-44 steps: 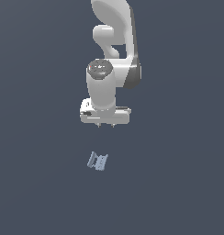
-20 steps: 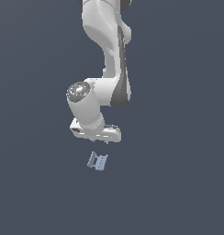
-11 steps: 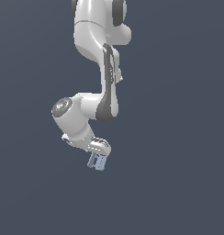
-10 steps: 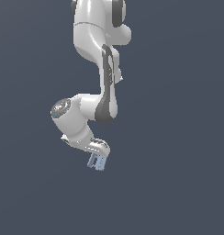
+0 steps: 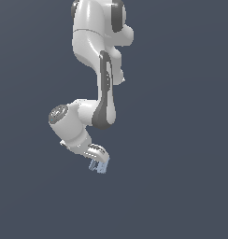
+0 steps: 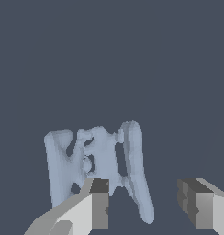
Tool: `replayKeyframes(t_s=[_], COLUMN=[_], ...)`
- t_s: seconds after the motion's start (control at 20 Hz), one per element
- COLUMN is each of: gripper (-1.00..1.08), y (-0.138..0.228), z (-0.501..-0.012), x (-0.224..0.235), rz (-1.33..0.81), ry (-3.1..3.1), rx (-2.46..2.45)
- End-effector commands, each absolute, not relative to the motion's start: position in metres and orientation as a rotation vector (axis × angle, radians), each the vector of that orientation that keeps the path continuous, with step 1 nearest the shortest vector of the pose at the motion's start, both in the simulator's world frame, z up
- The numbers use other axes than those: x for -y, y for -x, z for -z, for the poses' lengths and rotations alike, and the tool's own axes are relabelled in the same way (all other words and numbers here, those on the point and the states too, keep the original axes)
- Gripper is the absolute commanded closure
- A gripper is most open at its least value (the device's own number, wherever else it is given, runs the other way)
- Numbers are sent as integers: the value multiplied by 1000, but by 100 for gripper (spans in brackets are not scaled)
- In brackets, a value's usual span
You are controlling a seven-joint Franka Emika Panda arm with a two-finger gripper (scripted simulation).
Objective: Pick up the object and move it to a goal position.
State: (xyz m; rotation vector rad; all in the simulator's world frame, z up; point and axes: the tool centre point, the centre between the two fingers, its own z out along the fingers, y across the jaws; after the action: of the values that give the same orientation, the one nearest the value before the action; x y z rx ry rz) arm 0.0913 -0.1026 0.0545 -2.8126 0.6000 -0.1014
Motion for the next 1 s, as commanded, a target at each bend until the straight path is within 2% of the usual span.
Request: replayKeyframes(t_s=[0.0,0.5,0.55,0.95], gripper=[-20,-20,108,108], y=[-92,-95,-95,-95], z=[-52,-25,-25,-25], x=[102,95,95,95], rz=[101,104,104,104], ry=[2812,2809,2809,2809], rx=[-600,-604,-604,-604])
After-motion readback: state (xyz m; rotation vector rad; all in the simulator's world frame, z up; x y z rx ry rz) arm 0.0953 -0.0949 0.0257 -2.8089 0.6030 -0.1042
